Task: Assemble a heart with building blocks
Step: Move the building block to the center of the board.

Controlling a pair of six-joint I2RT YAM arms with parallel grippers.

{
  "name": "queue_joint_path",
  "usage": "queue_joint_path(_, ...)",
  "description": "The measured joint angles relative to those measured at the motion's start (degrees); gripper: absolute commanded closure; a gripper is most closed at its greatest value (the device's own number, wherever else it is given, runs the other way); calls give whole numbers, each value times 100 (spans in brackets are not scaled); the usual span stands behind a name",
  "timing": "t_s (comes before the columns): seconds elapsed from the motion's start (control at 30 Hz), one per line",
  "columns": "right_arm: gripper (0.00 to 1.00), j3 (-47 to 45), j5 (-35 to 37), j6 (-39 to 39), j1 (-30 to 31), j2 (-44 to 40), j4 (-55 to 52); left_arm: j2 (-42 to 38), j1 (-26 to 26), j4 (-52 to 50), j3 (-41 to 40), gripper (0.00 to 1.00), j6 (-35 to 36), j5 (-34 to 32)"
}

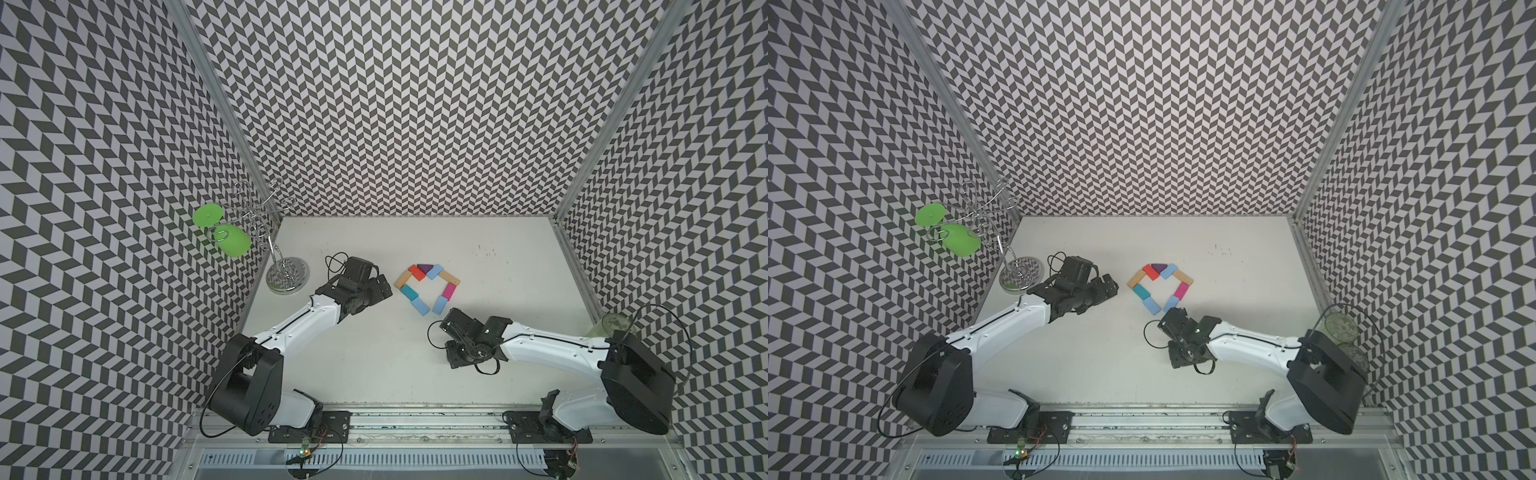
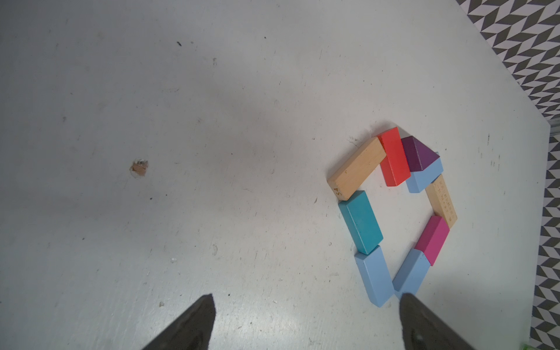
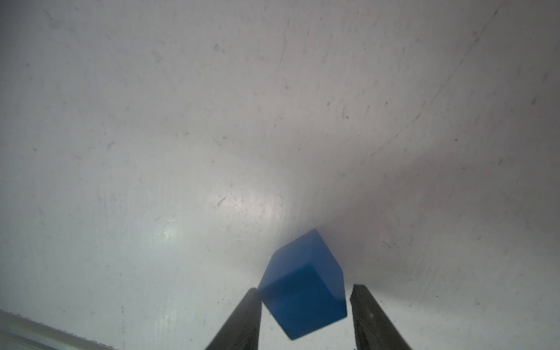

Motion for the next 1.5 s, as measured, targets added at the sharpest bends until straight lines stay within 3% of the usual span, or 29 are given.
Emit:
queue_joint_path(0.53,66,363,251,-203,57,332,-87,-42,0,2,-63,3,-26,0)
queue_joint_path(1.5,60,1193,1060,-1967,37,1416,-26,-175,37,42,-267,3,-44,-2)
